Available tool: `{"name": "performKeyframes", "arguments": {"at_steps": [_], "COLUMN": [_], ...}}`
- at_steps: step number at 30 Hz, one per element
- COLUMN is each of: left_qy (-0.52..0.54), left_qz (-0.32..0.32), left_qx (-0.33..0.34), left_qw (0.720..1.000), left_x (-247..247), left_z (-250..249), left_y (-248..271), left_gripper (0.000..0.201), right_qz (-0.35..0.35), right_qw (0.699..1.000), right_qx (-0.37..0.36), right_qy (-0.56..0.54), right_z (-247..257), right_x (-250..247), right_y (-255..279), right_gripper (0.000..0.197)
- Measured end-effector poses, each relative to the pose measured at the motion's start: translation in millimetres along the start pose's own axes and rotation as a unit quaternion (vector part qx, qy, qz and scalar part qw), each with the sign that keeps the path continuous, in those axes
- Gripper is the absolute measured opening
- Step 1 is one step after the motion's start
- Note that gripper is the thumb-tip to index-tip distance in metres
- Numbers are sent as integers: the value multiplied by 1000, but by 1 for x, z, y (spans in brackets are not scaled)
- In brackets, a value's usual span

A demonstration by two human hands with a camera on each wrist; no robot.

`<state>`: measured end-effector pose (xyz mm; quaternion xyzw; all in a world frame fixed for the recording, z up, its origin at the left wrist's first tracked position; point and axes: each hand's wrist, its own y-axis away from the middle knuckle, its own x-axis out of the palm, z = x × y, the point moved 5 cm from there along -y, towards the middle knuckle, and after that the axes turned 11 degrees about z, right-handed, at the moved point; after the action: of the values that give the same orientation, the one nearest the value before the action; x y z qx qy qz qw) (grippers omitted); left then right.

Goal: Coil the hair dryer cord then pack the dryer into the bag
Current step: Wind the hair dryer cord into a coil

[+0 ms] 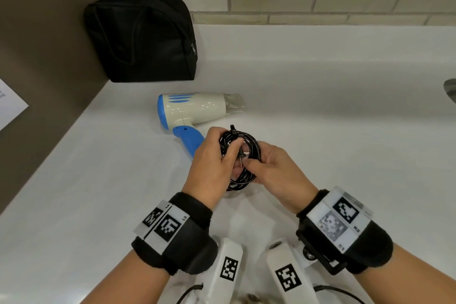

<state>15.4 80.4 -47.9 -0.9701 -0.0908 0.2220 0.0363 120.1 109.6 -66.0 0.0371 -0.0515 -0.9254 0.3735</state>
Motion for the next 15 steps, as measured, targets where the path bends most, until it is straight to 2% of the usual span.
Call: {"name": "performKeyframes", "arguments": {"at_steps": [3, 5, 8, 12, 15], "left_qy": [86, 98, 113, 145, 160], "left_qz": [17, 27, 34, 63, 74], "left_qx": [-33, -44, -46, -19, -24], "left_qw": [996, 994, 992, 987, 984], "left_x": [1, 2, 0, -8, -10], "left_z": [5, 10, 14, 9, 11], "left_y": [2, 2, 0, 1, 1], "left_gripper": [12, 15, 12, 20, 15], "right_qz": [13, 26, 35, 78, 86], "right_qw": [1000, 999, 999, 997, 996], "right_qx": [-2, -6, 3, -3, -1], "right_qy": [22, 29, 9, 3, 6], "right_z": [-2, -3, -4, -2, 0], "right_x": [-1, -1, -1, 0, -3], "right_y": [1, 2, 2, 0, 0], "right_gripper": [18, 15, 20, 17, 18]}}
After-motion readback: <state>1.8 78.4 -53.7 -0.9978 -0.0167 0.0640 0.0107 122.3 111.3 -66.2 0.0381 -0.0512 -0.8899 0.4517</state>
